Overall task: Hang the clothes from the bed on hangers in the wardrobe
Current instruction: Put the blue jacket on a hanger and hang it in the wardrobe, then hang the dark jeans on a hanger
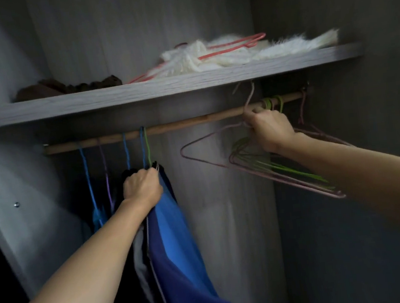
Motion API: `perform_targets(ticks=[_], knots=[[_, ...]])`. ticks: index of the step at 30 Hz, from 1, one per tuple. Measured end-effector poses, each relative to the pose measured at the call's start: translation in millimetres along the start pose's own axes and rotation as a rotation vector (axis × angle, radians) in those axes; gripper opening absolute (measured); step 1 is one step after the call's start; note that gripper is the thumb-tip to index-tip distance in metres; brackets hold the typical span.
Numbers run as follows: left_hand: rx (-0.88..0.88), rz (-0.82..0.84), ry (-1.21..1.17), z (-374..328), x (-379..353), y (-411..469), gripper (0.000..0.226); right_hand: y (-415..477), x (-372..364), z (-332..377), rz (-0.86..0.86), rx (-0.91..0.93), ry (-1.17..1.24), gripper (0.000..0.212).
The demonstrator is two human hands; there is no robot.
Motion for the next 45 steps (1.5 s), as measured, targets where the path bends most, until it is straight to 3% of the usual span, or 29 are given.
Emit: perform_targets(ticks=[4, 9, 14, 17, 23, 26, 37, 45], knots=[[-0.001, -0.008, 0.017, 32.7, -4.9, -5.5, 0.023, -26.8, 17.5, 33.1, 0.024, -0.029, 0.032, 0.048], [-0.076, 0.021, 0.154, 35.0, -4.5, -13.6, 0.026, -67.9, 37.6, 40.4, 0.008, -0.194, 0.024, 0.026], [-0.215, -0.208, 0.155, -15.5, 28.7, -44.4, 0.029, -119.5, 55.3, 12.6, 0.076, -0.351, -0.003, 0.027], [-0.352, -0.213, 0.024, -72.5, 50.6, -76.7, 0.029, -158.9, 76.5, -6.3, 0.12, -0.45, -0.013, 0.032], [-0.609, -0.154, -0.166, -210.3, 90.1, -159.8, 0.026, -269.0, 145.6, -64.7, 0.132, -0.578, 0.01, 0.019], [-0.697, -0.12, -0.204, -285.7, 115.1, -210.0, 0.025, -343.3, 196.5, -104.1, 0.151, -0.685, -0.064, 0.026], [-1.1, 0.008, -0.358, -544.6, 201.4, -422.1, 0.027, -608.4, 404.3, -244.3, 0.013, -1.134, -0.155, 0.034], [-1.325, 0.085, -0.396, -719.2, 222.4, -500.2, 0.025, -748.2, 471.4, -341.1, -0.077, -1.334, -0.317, 0.023]])
Point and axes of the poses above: each hand's wrist, its own y-axis towards the middle knuckle, its own x-axis out of the back of the hand, z = x × y, the point moved 7 cm from there along y, towards the middle knuckle, and after that the axes turned 12 degrees about y, right-handed, at the moved point
